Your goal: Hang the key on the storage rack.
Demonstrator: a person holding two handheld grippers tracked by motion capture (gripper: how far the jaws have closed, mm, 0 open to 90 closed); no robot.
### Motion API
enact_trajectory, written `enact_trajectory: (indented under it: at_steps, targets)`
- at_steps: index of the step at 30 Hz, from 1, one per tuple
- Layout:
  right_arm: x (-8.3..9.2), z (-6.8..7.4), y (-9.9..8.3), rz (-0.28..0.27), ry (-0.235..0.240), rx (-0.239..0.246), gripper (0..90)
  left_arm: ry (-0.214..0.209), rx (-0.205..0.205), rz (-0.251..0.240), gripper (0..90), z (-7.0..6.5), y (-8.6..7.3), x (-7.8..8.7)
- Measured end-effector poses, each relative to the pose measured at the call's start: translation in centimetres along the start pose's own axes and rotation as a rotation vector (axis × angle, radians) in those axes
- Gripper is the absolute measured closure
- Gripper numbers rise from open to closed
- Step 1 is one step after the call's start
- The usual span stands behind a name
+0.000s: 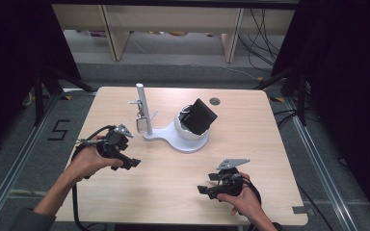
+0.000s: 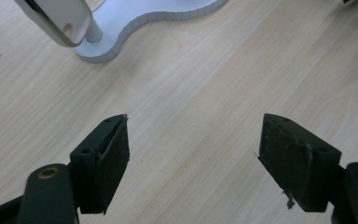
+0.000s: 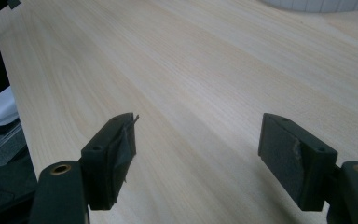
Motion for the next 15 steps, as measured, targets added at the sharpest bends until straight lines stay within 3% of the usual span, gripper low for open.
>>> enact_trajectory:
  at_steps: [10, 12, 15]
  targets:
    - [0.0, 0.1, 0.0, -0.001, 0.001, 0.008, 28.5, -0.001, -0.012, -0.023, 23.7, -1.3, -1.1, -1.2]
    - [0.0, 0.2, 0.0, 0.009, 0.003, -0.013, 28.5, 0.0, -0.025, -0.023, 23.5, -1.5, -1.4, -1.4]
    - [0.0, 0.0, 0.0, 0.002, -0.001, -0.005, 28.4, -0.018, -0.028, -0.032, 23.3, -2.1, -2.1, -1.8]
Point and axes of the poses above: each handheld gripper's, and its own axes: x roughly backward along the jaws, y roughly out of its top, z roughly to its left, the point moved 6 cm from there along -x, roughly forward along the jaws, and after that the axes turned 8 degrees about -y, right-handed, at the moved point
